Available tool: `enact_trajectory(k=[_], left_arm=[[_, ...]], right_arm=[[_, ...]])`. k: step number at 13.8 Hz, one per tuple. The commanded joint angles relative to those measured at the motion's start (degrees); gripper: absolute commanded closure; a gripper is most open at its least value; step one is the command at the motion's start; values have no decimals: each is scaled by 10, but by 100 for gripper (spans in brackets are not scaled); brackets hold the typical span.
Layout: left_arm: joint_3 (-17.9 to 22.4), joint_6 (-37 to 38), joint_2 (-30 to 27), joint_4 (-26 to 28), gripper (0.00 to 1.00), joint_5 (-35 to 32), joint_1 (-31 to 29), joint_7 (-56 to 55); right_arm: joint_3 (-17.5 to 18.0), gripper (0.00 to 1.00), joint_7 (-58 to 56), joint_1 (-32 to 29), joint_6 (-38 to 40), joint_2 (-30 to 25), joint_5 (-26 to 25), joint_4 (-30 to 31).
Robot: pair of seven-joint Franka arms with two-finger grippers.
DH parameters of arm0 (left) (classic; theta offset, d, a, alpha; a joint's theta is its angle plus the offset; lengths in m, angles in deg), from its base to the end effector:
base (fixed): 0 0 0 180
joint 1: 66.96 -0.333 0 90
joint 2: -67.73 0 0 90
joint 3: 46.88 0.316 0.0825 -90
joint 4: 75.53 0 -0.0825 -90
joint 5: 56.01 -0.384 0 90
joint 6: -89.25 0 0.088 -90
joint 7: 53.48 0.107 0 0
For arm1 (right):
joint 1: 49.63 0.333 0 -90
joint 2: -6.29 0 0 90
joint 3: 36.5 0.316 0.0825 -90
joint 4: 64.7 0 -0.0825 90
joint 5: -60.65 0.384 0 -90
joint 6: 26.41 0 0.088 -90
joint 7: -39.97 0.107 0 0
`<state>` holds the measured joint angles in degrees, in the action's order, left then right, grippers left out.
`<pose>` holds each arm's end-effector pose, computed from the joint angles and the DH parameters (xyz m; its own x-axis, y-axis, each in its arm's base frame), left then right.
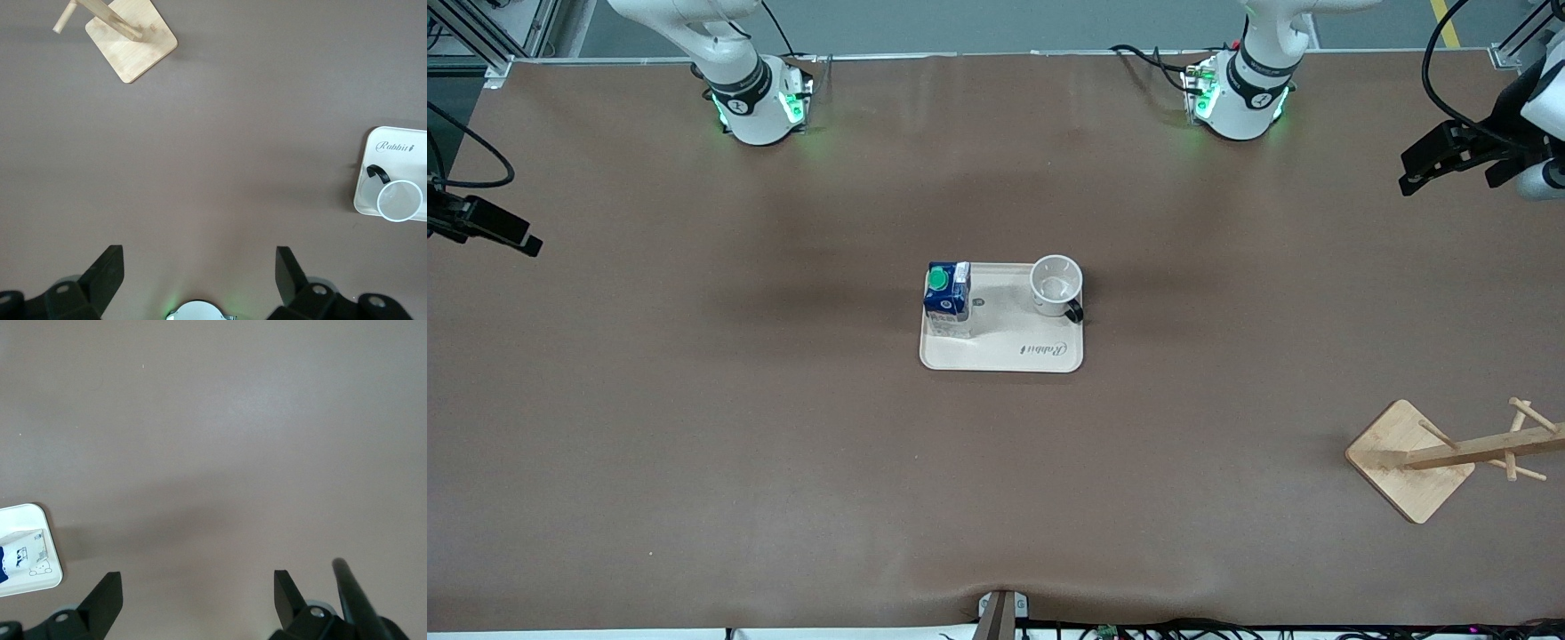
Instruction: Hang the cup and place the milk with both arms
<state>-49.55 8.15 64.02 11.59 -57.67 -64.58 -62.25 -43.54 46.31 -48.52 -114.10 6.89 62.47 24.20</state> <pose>0.5157 -0.0431 0.6693 0.9970 0.0695 -0.0350 0.0682 -0.9970 -0.0376 0.5511 -0.0533 0.6243 0.9768 -0.2112 -0.0347 -0.2121 -0.9769 -0.0268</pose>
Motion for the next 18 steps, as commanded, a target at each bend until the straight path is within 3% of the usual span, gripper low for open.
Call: enact_trajectory(k=[1, 9, 15, 18], left_arm=[[-1, 10, 4, -11, 0, -4, 1, 2], [-13, 14, 19, 4, 0, -3, 10, -5], [-80, -66, 28, 89, 0, -5, 8, -56], [-133, -122, 27, 149, 0, -5, 7, -123]], right_arm=[[3, 0, 4, -4, 5, 11, -1, -17], [3, 0, 4, -4, 6, 12, -1, -17], [3, 0, 4, -4, 5, 13, -1, -17], [3, 0, 5, -4, 5, 16, -1, -17]])
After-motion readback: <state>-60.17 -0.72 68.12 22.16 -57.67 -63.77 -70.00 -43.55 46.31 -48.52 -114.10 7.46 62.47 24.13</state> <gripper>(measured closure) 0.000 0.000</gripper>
